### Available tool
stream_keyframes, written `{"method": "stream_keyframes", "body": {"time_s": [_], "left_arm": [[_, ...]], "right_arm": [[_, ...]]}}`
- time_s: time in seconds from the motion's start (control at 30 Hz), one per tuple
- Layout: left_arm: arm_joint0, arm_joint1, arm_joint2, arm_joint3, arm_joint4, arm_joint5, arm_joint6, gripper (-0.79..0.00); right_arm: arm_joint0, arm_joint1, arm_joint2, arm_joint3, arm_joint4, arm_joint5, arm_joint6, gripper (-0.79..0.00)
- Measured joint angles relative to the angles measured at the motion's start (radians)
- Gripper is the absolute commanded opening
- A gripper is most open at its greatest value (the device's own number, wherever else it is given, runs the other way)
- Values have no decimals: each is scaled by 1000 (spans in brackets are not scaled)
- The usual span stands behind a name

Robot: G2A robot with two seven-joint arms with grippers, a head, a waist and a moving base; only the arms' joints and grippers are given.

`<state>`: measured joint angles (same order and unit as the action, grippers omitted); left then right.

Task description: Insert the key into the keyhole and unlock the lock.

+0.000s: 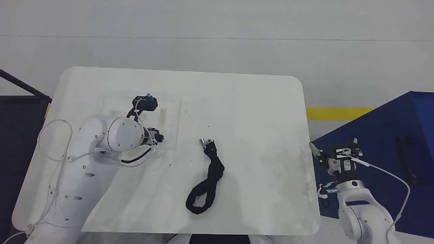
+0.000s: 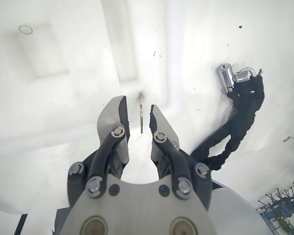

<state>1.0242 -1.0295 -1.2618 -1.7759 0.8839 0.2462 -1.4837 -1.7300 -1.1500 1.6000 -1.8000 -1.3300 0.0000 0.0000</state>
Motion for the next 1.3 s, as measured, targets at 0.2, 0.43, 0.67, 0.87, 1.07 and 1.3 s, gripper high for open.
{"method": "stream_keyframes", "body": {"time_s": [0.2, 0.43, 0.67, 0.87, 1.07, 1.3], "left_arm": [[-9, -1, 15, 6, 11, 0, -11, -785], [-4, 2, 0, -5, 20, 15, -20, -785], [58, 20, -121, -111, -16, 7, -41, -785], [126, 29, -259, -178, -143, 3, 7, -785], [237, 29, -448, -128, -487, -118, 116, -785], [254, 35, -578, 130, -978, -381, 9, -785]], "right_arm": [[0, 0, 0, 0, 0, 0, 0, 0], [0, 0, 0, 0, 0, 0, 0, 0], [0, 0, 0, 0, 0, 0, 0, 0], [0, 0, 0, 0, 0, 0, 0, 0], [0, 0, 0, 0, 0, 0, 0, 0], [0, 0, 0, 0, 0, 0, 0, 0]]}}
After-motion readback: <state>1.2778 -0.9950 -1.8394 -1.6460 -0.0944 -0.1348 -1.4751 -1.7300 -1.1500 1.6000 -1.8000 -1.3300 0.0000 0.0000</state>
